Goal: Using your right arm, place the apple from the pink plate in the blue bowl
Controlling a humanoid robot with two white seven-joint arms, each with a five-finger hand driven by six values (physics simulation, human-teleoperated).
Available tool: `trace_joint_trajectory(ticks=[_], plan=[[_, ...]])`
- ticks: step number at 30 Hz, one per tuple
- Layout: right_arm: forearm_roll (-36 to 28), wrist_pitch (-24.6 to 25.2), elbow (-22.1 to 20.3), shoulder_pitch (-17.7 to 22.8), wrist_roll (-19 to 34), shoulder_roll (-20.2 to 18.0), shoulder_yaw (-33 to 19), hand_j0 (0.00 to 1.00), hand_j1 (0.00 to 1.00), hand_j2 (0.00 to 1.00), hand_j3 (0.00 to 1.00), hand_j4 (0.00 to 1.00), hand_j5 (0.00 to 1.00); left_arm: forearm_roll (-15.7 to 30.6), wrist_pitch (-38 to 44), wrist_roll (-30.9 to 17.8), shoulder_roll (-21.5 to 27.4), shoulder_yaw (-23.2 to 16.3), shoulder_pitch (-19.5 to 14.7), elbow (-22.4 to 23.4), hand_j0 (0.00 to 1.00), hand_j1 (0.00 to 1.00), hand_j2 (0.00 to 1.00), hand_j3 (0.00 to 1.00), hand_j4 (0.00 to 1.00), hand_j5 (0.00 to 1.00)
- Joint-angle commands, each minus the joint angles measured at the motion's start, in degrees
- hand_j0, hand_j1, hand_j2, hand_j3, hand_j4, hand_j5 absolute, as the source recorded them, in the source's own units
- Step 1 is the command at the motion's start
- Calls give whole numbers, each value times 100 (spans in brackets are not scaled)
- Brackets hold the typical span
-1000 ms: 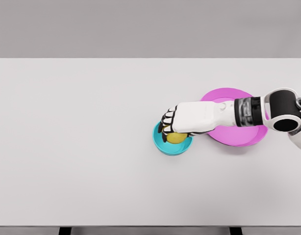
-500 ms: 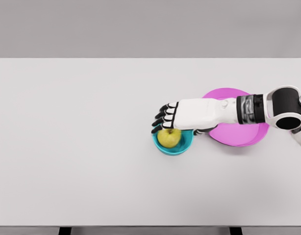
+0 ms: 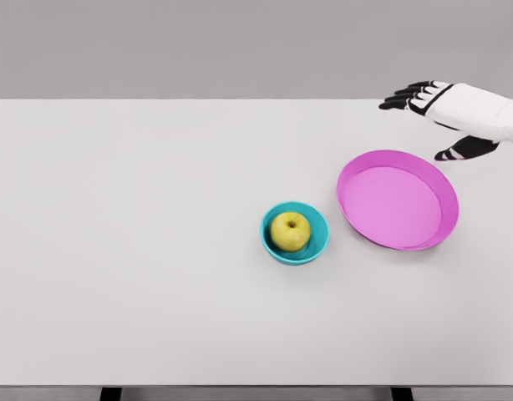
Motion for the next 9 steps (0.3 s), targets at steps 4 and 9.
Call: trace_joint_trajectory(ticks=[4, 9], plan=[[-20, 16, 146, 105, -3, 177, -174, 100, 100, 100, 100, 100, 100, 2, 0, -1, 0, -1, 0, 1, 100, 100, 100, 100, 100, 100], [-20, 16, 146, 211, -3, 177, -174, 100, 100, 100, 100, 100, 100, 2, 0, -1, 0, -1, 0, 1, 100, 100, 100, 100, 100, 100]])
